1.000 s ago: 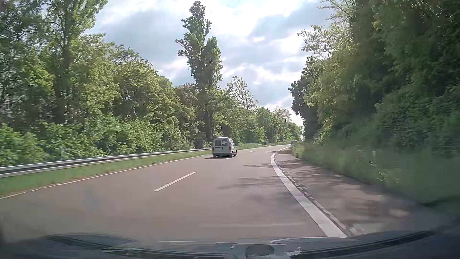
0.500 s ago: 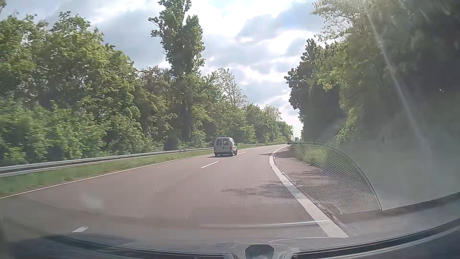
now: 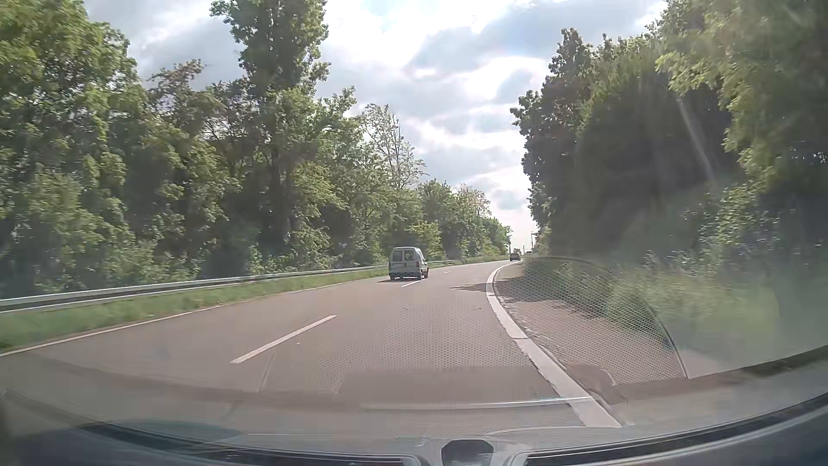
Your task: Follow the waypoints while adhering to traffic rules and regulations
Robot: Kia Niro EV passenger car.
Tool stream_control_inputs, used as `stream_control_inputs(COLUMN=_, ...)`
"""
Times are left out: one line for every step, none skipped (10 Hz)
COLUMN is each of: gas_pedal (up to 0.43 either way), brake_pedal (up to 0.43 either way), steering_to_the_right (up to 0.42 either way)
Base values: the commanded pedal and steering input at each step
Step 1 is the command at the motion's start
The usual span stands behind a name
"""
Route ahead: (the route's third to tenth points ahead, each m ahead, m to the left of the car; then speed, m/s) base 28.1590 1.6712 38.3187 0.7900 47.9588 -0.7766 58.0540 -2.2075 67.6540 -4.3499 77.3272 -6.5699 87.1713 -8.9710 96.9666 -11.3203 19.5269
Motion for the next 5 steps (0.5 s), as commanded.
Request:
stream_control_inputs(gas_pedal=0.138, brake_pedal=0.0, steering_to_the_right=0.022)
stream_control_inputs(gas_pedal=0.138, brake_pedal=0.0, steering_to_the_right=0.022)
stream_control_inputs(gas_pedal=0.138, brake_pedal=0.0, steering_to_the_right=0.022)
stream_control_inputs(gas_pedal=0.138, brake_pedal=0.0, steering_to_the_right=0.021)
stream_control_inputs(gas_pedal=0.138, brake_pedal=0.0, steering_to_the_right=0.021)
